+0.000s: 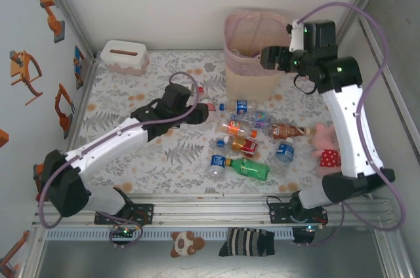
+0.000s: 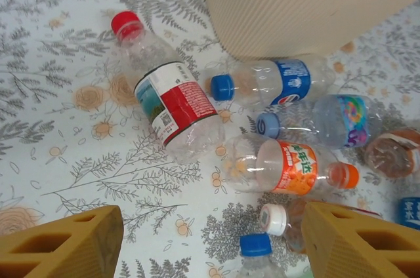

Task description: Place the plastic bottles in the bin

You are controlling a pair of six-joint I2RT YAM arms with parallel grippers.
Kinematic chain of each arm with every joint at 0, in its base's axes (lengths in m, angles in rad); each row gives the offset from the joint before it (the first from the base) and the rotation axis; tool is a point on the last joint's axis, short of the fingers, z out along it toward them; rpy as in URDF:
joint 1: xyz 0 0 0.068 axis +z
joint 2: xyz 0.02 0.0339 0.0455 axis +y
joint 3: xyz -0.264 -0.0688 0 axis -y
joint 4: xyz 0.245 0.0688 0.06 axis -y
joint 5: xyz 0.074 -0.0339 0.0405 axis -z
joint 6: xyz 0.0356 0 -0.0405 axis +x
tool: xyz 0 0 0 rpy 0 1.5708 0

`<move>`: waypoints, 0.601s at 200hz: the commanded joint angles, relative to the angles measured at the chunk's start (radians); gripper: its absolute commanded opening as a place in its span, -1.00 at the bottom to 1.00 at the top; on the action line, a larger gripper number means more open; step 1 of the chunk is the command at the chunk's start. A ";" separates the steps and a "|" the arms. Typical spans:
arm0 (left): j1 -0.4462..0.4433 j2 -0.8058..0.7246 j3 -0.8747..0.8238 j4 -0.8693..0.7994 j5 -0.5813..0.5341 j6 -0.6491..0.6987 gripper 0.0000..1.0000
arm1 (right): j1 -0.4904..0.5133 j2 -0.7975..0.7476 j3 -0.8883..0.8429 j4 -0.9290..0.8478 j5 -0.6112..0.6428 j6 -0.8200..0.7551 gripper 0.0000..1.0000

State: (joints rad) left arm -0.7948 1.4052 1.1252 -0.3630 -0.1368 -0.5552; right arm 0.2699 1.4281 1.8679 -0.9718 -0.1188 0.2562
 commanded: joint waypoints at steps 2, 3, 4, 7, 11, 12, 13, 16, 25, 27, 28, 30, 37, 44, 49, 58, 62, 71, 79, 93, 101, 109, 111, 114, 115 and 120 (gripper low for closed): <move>0.035 0.080 0.056 -0.020 0.061 -0.073 0.43 | -0.007 -0.103 -0.097 0.030 0.063 0.027 0.69; 0.038 0.084 0.058 -0.020 0.064 -0.076 0.43 | -0.007 -0.107 -0.102 0.029 0.065 0.027 0.70; 0.040 0.088 0.061 -0.020 0.066 -0.079 0.43 | -0.006 -0.111 -0.106 0.029 0.067 0.027 0.69; 0.044 0.100 0.066 -0.022 0.070 -0.085 0.43 | -0.007 -0.122 -0.118 0.028 0.071 0.031 0.69; 0.051 0.117 0.074 -0.025 0.080 -0.093 0.44 | -0.006 -0.138 -0.134 0.027 0.077 0.035 0.69; 0.053 0.121 0.077 -0.025 0.083 -0.094 0.44 | -0.007 -0.143 -0.139 0.027 0.079 0.036 0.69; 0.054 0.126 0.079 -0.025 0.085 -0.096 0.44 | -0.007 -0.146 -0.143 0.026 0.080 0.036 0.69; 0.058 0.138 0.086 -0.027 0.092 -0.101 0.44 | -0.007 -0.160 -0.154 0.027 0.084 0.039 0.69; 0.070 0.174 0.106 -0.033 0.107 -0.115 0.43 | -0.006 -0.192 -0.186 0.024 0.098 0.041 0.69; 0.072 0.181 0.111 -0.036 0.109 -0.118 0.43 | -0.006 -0.200 -0.192 0.024 0.102 0.041 0.69; 0.074 0.186 0.114 -0.037 0.110 -0.120 0.43 | -0.006 -0.202 -0.194 0.023 0.103 0.041 0.69; 0.077 0.193 0.119 -0.040 0.113 -0.122 0.43 | -0.007 -0.209 -0.200 0.022 0.108 0.043 0.69; 0.083 0.219 0.138 -0.055 0.114 -0.132 0.44 | -0.007 -0.232 -0.218 0.017 0.123 0.046 0.69; 0.088 0.246 0.159 -0.071 0.110 -0.143 0.44 | -0.006 -0.250 -0.231 0.012 0.136 0.049 0.70; 0.092 0.266 0.175 -0.083 0.111 -0.149 0.45 | -0.007 -0.262 -0.238 0.008 0.145 0.048 0.69; 0.098 0.301 0.205 -0.100 0.117 -0.153 0.46 | -0.007 -0.280 -0.250 0.001 0.156 0.051 0.70; 0.099 0.314 0.219 -0.106 0.117 -0.153 0.47 | -0.006 -0.286 -0.253 -0.003 0.158 0.051 0.70; 0.100 0.348 0.251 -0.123 0.114 -0.158 0.51 | -0.006 -0.296 -0.259 -0.011 0.163 0.052 0.69; 0.102 0.379 0.278 -0.142 0.106 -0.173 0.54 | -0.006 -0.303 -0.262 -0.017 0.166 0.051 0.69; 0.110 0.438 0.332 -0.179 0.105 -0.195 0.58 | -0.006 -0.307 -0.263 -0.028 0.170 0.051 0.69; 0.114 0.469 0.359 -0.192 0.115 -0.201 0.59 | -0.006 -0.307 -0.263 -0.033 0.169 0.052 0.69; 0.119 0.498 0.383 -0.198 0.129 -0.205 0.60 | -0.006 -0.305 -0.259 -0.039 0.171 0.049 0.69; 0.120 0.505 0.388 -0.200 0.133 -0.207 0.61 | -0.006 -0.305 -0.258 -0.040 0.171 0.049 0.68; 0.122 0.515 0.395 -0.199 0.139 -0.208 0.61 | -0.006 -0.304 -0.257 -0.041 0.171 0.050 0.68; 0.123 0.518 0.397 -0.199 0.141 -0.208 0.62 | -0.006 -0.305 -0.257 -0.042 0.171 0.049 0.68; 0.126 0.535 0.409 -0.201 0.149 -0.212 0.62 | -0.007 -0.305 -0.254 -0.044 0.172 0.048 0.68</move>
State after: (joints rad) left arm -0.6872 1.8763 1.4723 -0.4927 -0.0299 -0.7258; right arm 0.2695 1.1252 1.6173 -0.9924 0.0227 0.2916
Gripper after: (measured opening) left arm 0.802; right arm 0.844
